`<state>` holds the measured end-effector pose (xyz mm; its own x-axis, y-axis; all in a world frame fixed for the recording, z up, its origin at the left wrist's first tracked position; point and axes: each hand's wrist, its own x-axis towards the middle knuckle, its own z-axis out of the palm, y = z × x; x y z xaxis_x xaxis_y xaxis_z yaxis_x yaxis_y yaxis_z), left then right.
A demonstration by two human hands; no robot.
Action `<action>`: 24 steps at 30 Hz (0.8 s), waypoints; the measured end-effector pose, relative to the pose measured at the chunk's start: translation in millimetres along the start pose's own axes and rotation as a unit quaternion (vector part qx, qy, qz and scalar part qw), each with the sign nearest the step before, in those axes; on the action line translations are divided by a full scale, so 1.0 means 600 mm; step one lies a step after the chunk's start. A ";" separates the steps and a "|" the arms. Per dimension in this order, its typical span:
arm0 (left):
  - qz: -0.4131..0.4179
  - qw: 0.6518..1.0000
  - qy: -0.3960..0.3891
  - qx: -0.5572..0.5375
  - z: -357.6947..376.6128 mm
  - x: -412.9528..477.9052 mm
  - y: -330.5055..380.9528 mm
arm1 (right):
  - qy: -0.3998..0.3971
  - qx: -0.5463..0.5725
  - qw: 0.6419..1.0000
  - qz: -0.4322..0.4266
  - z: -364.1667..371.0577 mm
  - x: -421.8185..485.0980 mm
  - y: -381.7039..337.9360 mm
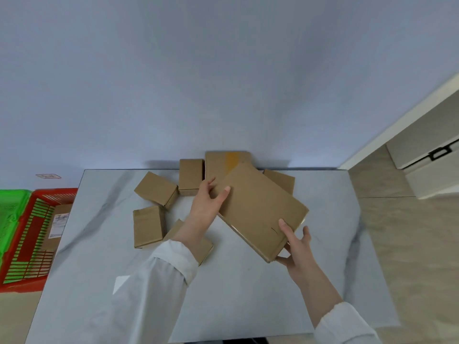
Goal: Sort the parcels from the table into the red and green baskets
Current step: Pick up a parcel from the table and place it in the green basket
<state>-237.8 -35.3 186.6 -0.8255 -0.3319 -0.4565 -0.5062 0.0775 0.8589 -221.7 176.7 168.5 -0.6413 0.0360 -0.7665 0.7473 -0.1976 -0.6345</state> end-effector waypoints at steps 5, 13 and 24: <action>-0.036 0.990 0.019 -0.136 0.045 -0.083 0.011 | -0.010 0.056 0.998 -0.015 -0.022 -0.047 -0.016; -0.108 0.947 -0.057 -0.297 0.146 -0.177 -0.002 | -0.086 0.060 0.994 0.003 -0.069 -0.090 -0.033; -0.040 0.988 0.097 -0.114 0.184 -0.233 0.071 | -0.077 -0.466 0.800 -0.370 -0.101 -0.126 -0.038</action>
<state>-171.3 117.9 261.3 -0.7106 -0.5048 -0.4902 -0.4798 -0.1619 0.8623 -179.7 237.6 234.7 -0.9284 -0.3305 -0.1699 -0.0887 0.6409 -0.7625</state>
